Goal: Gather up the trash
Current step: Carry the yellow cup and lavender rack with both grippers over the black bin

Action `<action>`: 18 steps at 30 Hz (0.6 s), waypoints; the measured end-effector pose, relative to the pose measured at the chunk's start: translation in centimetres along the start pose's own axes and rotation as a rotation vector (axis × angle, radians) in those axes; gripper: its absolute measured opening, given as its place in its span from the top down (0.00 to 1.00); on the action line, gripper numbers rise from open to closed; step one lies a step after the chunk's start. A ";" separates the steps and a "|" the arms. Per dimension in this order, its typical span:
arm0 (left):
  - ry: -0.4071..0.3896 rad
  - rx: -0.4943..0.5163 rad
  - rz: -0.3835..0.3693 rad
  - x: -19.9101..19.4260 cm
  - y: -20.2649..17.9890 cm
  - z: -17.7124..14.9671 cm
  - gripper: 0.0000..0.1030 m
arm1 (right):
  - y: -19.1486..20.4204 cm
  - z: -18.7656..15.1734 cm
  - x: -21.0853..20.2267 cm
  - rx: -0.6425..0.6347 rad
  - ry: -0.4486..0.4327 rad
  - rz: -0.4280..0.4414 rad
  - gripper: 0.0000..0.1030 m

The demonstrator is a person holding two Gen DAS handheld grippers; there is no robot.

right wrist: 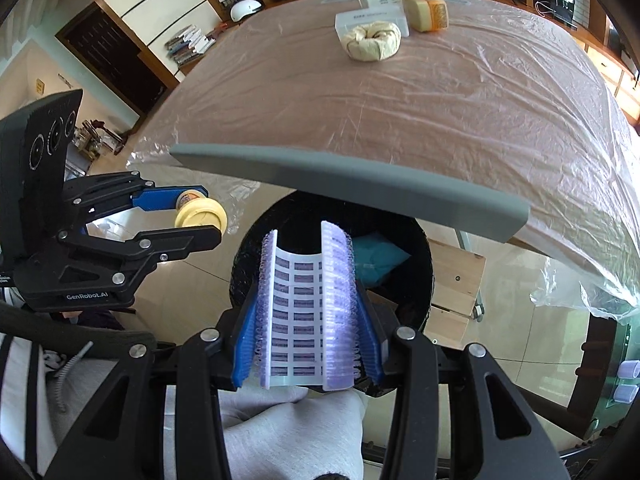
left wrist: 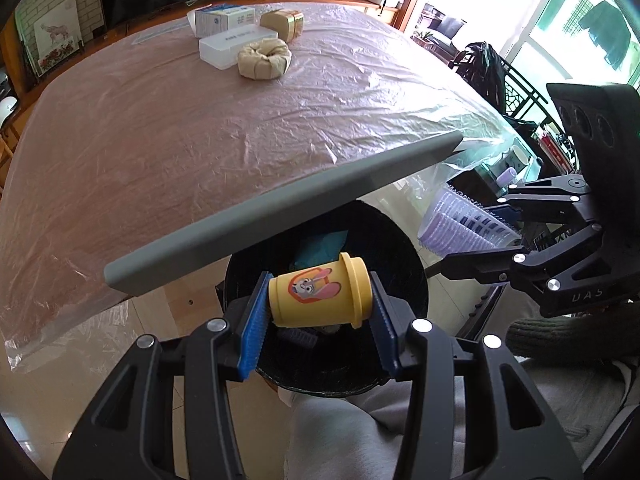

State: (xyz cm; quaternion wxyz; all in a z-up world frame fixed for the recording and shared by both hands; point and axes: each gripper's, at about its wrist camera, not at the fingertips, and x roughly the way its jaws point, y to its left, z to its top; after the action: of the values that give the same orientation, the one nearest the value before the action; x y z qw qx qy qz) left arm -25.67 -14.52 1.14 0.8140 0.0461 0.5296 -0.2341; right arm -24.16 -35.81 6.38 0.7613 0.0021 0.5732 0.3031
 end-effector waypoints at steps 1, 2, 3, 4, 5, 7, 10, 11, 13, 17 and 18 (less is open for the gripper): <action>0.004 0.000 0.001 0.2 0.0 -0.1 0.54 | 0.0 0.0 0.2 0.003 0.003 0.002 0.59; 0.009 0.000 0.002 0.4 0.0 -0.2 0.54 | -0.2 0.1 0.4 0.005 0.005 0.002 0.59; 0.011 0.000 0.004 0.5 0.0 -0.3 0.54 | -0.2 0.1 0.6 0.008 0.009 -0.002 0.59; 0.015 -0.001 0.005 0.7 0.0 -0.4 0.54 | -0.3 0.1 0.8 0.012 0.013 -0.005 0.59; 0.019 -0.003 0.006 0.8 0.0 -0.5 0.54 | -0.3 0.1 1.0 0.015 0.015 -0.005 0.59; 0.023 -0.004 0.010 1.1 0.0 -0.6 0.54 | -0.5 0.1 1.3 0.021 0.019 -0.009 0.59; 0.027 -0.009 0.014 1.4 0.1 -0.7 0.54 | -0.6 -0.1 1.8 0.028 0.026 -0.014 0.59; 0.029 -0.011 0.015 1.6 0.1 -0.7 0.54 | -0.7 -0.1 1.9 0.031 0.028 -0.016 0.59; 0.032 -0.012 0.018 1.7 0.1 -0.7 0.54 | -0.8 0.0 2.3 0.033 0.033 -0.018 0.59; 0.041 -0.013 0.025 2.3 0.2 -0.8 0.54 | -0.9 -0.1 3.1 0.033 0.046 -0.031 0.59; 0.043 -0.012 0.026 2.5 0.2 -0.8 0.54 | -1.0 -0.1 3.3 0.033 0.049 -0.034 0.59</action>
State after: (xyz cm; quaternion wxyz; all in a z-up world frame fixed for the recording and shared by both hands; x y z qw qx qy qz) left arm -25.45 -14.87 -1.43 0.8055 0.0530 0.5480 -0.2192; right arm -23.30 -35.11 3.14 0.7519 -0.0028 0.5966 0.2806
